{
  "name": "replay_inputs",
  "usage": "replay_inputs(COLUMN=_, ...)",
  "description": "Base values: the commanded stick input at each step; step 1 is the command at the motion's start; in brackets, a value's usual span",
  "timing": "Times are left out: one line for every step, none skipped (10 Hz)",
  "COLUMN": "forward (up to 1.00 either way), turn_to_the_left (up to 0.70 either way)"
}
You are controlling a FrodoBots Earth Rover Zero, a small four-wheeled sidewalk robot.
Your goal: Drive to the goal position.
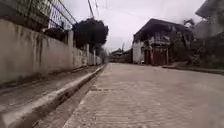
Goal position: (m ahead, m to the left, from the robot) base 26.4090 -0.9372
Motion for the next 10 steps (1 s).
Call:
replay_inputs(forward=1.00, turn_to_the_left=0.00)
replay_inputs(forward=1.00, turn_to_the_left=0.00)
replay_inputs(forward=1.00, turn_to_the_left=0.00)
replay_inputs(forward=1.00, turn_to_the_left=0.00)
replay_inputs(forward=1.00, turn_to_the_left=0.00)
replay_inputs(forward=1.00, turn_to_the_left=0.00)
replay_inputs(forward=1.00, turn_to_the_left=0.00)
replay_inputs(forward=1.00, turn_to_the_left=0.00)
replay_inputs(forward=1.00, turn_to_the_left=0.00)
replay_inputs(forward=1.00, turn_to_the_left=0.00)
